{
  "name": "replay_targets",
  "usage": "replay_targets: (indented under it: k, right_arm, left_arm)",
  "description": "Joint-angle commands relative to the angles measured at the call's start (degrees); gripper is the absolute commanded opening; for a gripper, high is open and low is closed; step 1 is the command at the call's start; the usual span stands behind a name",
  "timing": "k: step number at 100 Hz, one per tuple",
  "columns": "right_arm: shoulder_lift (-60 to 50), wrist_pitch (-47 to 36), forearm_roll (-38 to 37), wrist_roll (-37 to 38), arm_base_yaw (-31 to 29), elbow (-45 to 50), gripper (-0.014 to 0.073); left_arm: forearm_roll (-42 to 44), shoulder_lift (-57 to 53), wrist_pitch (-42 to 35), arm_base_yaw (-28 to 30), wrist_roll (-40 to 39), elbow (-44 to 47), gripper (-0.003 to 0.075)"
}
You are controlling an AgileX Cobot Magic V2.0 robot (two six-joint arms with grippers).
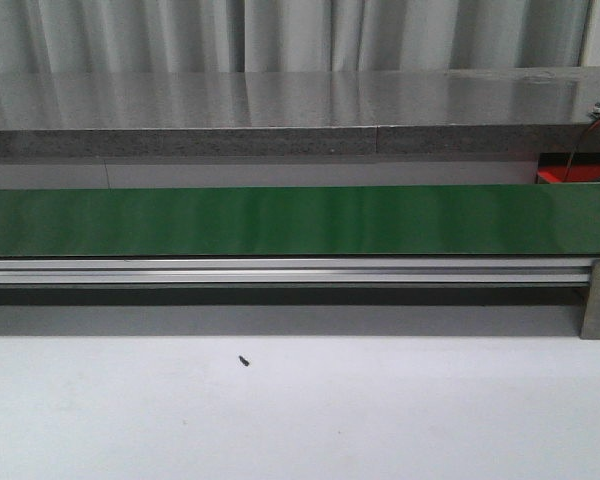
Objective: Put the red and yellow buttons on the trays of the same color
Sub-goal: 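Lower the open left gripper over a yellow button and grasp it, then carry the yellow button onto the belt and open the left gripper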
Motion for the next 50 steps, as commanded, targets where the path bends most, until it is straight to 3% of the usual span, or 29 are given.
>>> replay_targets:
  k: [1, 15, 50]
  right_arm:
    - [-0.13, -2.91, 1.57, -0.33, 0.05, -1.37, -0.0096]
    - [-0.13, -2.91, 1.57, -0.33, 0.05, -1.37, -0.0096]
    - [-0.13, -2.91, 1.57, -0.33, 0.05, -1.37, -0.0096]
  left_arm:
    - [-0.34, -3.55, -3.69, 0.14, -0.68, -1.90, 0.0463]
    - [-0.34, -3.55, -4.09, 0.14, -0.68, -1.90, 0.0381]
    - [0.00, -4.81, -3.62, 0.14, -0.68, -1.90, 0.0079]
